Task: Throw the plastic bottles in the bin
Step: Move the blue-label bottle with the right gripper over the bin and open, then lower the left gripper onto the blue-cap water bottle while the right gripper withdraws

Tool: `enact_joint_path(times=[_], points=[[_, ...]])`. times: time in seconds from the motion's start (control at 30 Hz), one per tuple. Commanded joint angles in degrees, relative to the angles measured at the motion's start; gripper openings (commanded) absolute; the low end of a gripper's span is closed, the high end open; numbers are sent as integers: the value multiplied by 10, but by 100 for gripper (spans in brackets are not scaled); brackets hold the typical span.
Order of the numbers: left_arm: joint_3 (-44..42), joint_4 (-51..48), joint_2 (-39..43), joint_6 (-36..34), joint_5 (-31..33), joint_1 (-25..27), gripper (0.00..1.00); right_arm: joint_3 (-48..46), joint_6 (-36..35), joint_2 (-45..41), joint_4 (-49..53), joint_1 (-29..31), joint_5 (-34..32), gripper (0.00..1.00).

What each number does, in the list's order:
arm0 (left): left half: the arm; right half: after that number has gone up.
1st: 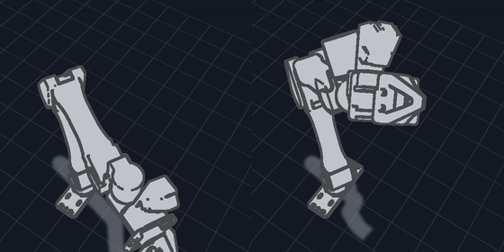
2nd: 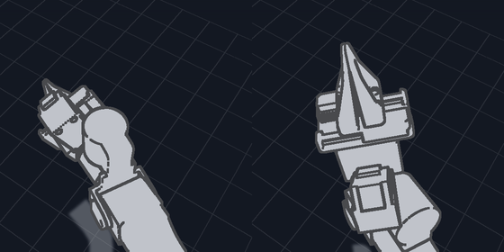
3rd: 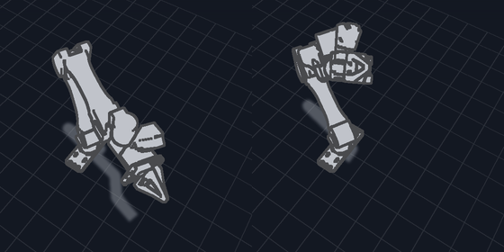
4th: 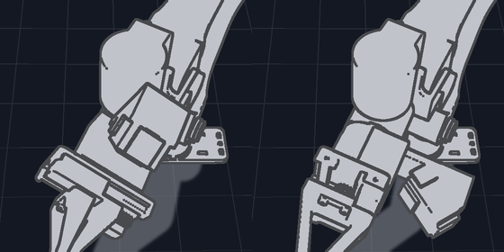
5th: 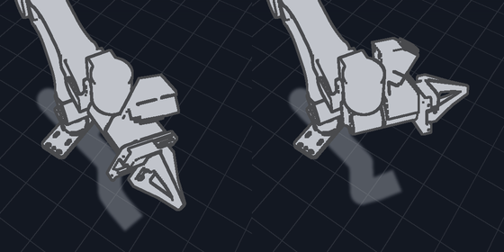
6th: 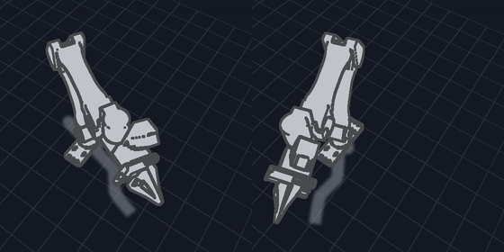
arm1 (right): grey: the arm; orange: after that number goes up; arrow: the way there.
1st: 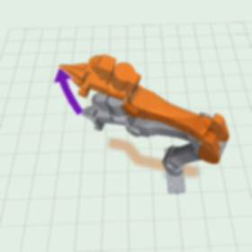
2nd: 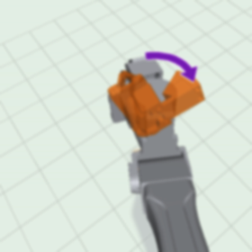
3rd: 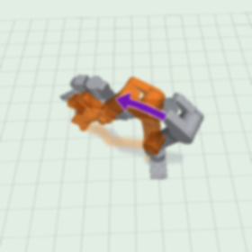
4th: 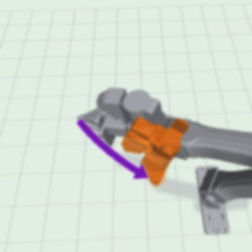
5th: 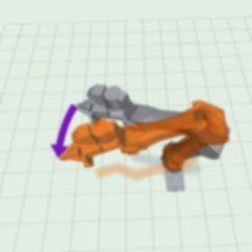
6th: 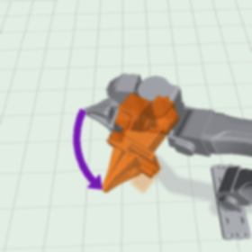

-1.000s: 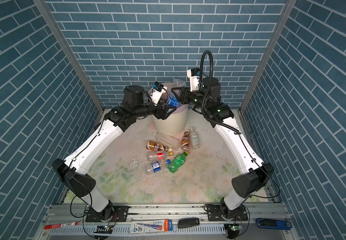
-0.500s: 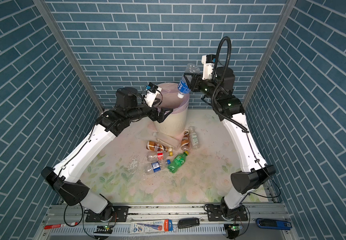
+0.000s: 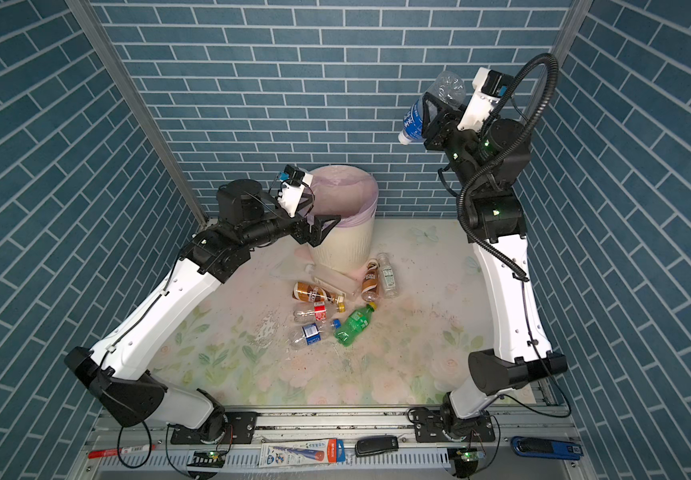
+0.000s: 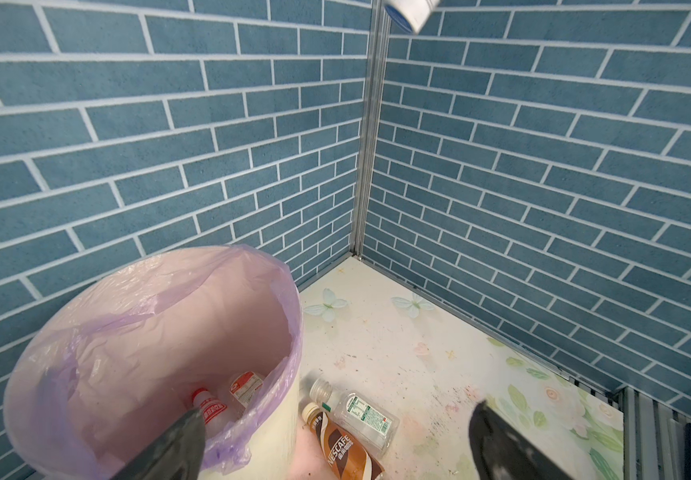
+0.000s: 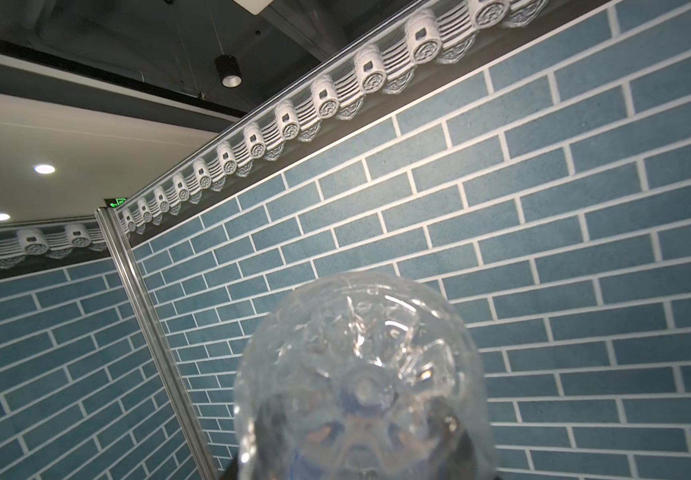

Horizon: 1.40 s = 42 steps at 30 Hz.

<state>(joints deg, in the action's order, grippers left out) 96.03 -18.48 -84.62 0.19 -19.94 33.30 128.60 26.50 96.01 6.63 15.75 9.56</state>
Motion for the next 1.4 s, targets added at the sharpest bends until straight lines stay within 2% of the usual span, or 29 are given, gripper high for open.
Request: enact_joint_path(times=[0.0, 0.03, 0.1, 0.17, 0.23, 0.47, 1.03, 1.37], points=[[-10, 3, 14, -3, 10, 2, 99, 53, 90, 132, 51, 19, 59, 35], [-12, 1, 13, -5, 11, 1, 99, 72, 89, 160, 62, 30, 79, 45], [-13, -4, 14, -8, 14, 0, 99, 125, 61, 205, 105, 59, 97, 74], [-14, -12, 15, -12, 19, -1, 99, 157, 27, 216, 145, 76, 65, 89], [-19, -13, 18, -13, 20, -3, 99, 136, 27, 200, 129, 78, 56, 98], [-26, -5, 13, -6, 15, -5, 99, 81, 12, 152, 111, 76, 34, 99], [-41, -10, 21, 13, 22, -6, 99, 38, 14, 112, 118, 66, 45, 99], [-86, 0, 33, 66, 26, -12, 99, -68, 11, 43, 101, 61, 49, 99]])
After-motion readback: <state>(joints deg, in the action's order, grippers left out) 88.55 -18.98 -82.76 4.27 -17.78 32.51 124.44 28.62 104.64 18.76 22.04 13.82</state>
